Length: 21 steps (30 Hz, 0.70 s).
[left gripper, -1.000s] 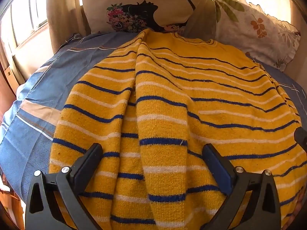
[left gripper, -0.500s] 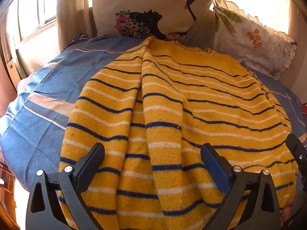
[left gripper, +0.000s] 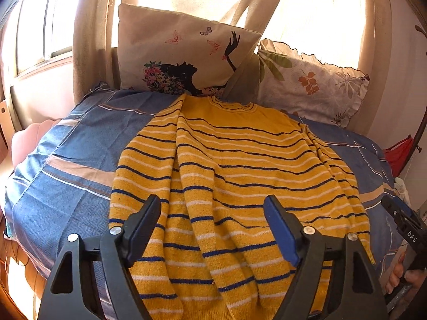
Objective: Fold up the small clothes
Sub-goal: 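Move both grippers over the spread yellow striped sweater, then grasp a sweater sleeve cuff with the right gripper and lift it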
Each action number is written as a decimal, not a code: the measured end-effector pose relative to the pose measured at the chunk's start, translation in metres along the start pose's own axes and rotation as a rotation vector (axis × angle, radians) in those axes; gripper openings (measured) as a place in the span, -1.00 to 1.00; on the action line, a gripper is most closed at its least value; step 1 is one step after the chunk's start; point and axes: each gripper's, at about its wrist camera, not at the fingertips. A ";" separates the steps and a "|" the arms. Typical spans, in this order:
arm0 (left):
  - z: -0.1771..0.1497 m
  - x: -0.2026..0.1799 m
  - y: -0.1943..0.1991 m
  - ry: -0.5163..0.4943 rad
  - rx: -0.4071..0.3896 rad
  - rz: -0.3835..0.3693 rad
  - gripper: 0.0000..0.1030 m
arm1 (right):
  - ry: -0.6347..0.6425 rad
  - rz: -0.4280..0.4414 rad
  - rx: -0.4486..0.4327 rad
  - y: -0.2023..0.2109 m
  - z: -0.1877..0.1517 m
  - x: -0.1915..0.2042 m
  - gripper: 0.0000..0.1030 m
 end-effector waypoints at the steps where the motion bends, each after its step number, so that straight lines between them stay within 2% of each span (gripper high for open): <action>1: -0.003 0.000 -0.001 0.007 0.008 -0.013 0.47 | -0.003 0.023 0.022 0.001 -0.005 -0.002 0.63; 3: -0.006 -0.001 -0.004 0.009 0.019 -0.017 0.47 | -0.004 0.061 0.066 -0.001 -0.016 -0.002 0.63; 8: -0.011 0.003 -0.005 0.026 0.039 -0.024 0.47 | -0.001 0.033 0.173 -0.015 -0.038 -0.009 0.63; 10: -0.010 0.003 -0.007 0.031 0.050 -0.032 0.47 | -0.024 0.077 0.197 -0.020 -0.046 -0.008 0.62; 12: -0.010 0.002 -0.008 0.034 0.058 -0.045 0.47 | -0.033 0.144 0.224 -0.026 -0.052 -0.001 0.52; 13: -0.010 0.001 -0.009 0.032 0.062 -0.050 0.47 | -0.033 0.173 0.239 -0.030 -0.053 0.004 0.21; 14: -0.010 0.000 -0.009 0.027 0.066 -0.052 0.47 | -0.029 0.190 0.244 -0.033 -0.053 0.007 -0.22; 16: -0.009 -0.002 -0.009 0.018 0.070 -0.055 0.47 | -0.068 0.237 0.237 -0.034 -0.045 0.004 -0.70; 18: -0.008 0.001 -0.007 0.022 0.063 -0.051 0.47 | -0.093 0.196 0.149 -0.020 -0.026 -0.012 -0.71; 21: -0.004 0.011 -0.004 0.049 0.048 -0.037 0.47 | -0.161 -0.021 0.015 0.007 0.005 -0.056 -0.72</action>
Point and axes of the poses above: each gripper's, at about its wrist camera, not at the fingertips, and y roughly against the way its jaws point, x to its left, z to its top, and after that the axes turned 10 degrees about z, right-handed
